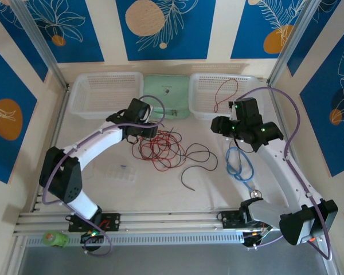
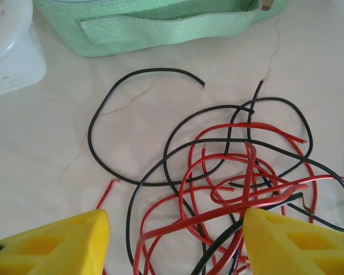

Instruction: Untangle the cables

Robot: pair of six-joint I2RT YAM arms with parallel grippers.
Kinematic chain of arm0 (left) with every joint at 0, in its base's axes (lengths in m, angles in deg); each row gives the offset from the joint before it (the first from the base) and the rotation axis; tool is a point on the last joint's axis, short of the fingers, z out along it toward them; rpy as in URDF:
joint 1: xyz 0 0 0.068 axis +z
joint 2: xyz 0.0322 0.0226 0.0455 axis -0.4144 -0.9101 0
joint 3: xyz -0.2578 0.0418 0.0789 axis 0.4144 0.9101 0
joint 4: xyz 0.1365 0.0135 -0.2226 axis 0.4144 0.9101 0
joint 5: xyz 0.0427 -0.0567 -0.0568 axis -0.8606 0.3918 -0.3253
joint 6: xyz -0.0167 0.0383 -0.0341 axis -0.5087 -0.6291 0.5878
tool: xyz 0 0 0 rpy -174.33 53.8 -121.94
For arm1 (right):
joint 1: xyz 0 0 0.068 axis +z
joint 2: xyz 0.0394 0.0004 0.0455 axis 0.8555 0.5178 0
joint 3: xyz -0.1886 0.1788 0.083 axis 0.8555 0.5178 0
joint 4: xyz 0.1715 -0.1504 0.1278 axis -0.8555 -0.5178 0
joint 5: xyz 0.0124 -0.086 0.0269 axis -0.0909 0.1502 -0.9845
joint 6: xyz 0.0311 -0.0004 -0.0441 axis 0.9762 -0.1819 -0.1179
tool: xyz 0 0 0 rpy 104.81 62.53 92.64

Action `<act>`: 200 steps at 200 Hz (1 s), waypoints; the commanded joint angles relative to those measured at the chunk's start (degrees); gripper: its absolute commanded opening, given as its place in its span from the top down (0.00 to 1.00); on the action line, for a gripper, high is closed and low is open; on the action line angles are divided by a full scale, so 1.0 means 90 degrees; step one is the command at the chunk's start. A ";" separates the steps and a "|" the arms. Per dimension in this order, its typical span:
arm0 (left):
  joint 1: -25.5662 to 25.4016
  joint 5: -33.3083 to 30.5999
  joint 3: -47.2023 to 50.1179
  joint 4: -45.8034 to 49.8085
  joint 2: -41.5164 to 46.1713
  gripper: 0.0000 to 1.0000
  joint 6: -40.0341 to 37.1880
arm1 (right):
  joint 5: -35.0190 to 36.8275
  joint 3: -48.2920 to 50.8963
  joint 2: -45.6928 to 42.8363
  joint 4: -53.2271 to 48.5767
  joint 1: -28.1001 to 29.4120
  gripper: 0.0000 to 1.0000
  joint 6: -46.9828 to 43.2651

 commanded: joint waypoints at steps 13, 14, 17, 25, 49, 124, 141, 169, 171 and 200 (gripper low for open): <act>0.0178 0.0277 -0.0204 -0.0254 -0.0342 0.40 -0.0423 | -0.0072 0.0011 -0.0093 -0.0126 0.0044 0.49 0.0060; 0.0181 0.0286 -0.0215 -0.0257 -0.0350 0.40 -0.0433 | -0.0072 0.0011 -0.0093 -0.0131 0.0039 0.49 0.0060; 0.0183 0.0313 -0.0221 -0.0259 -0.0378 0.40 -0.0454 | -0.0072 0.0011 -0.0099 -0.0132 0.0042 0.49 0.0061; 0.0193 0.0373 -0.0247 -0.0282 -0.0442 0.41 -0.0510 | -0.0053 0.0011 -0.0102 -0.0148 0.0034 0.49 0.0050; 0.0193 0.0637 -0.0265 -0.0394 -0.0591 0.43 -0.0741 | 0.0010 0.0002 -0.0131 -0.0193 0.0036 0.50 0.0025; 0.0203 0.0728 -0.0399 -0.0469 -0.0151 1.00 -0.0733 | -0.0003 0.0050 -0.0204 -0.0193 0.0035 0.54 0.0043; 0.0184 0.0706 -0.0709 -0.0107 0.0226 1.00 -0.0671 | -0.0205 0.0139 -0.0289 -0.0067 0.0070 0.55 -0.0020; 0.0083 0.0790 -0.1346 0.0520 0.0878 1.00 -0.0610 | -0.0769 0.0538 -0.0551 0.0532 0.0302 0.53 -0.0234; 0.0078 0.0810 -0.1395 0.0560 0.0915 1.00 -0.0612 | -0.0817 0.0560 -0.0568 0.0602 0.0322 0.52 -0.0241; -0.0058 0.1065 -0.1922 0.1174 0.1302 1.00 -0.0504 | -0.1609 0.0997 -0.0622 0.1450 0.0662 0.48 -0.0332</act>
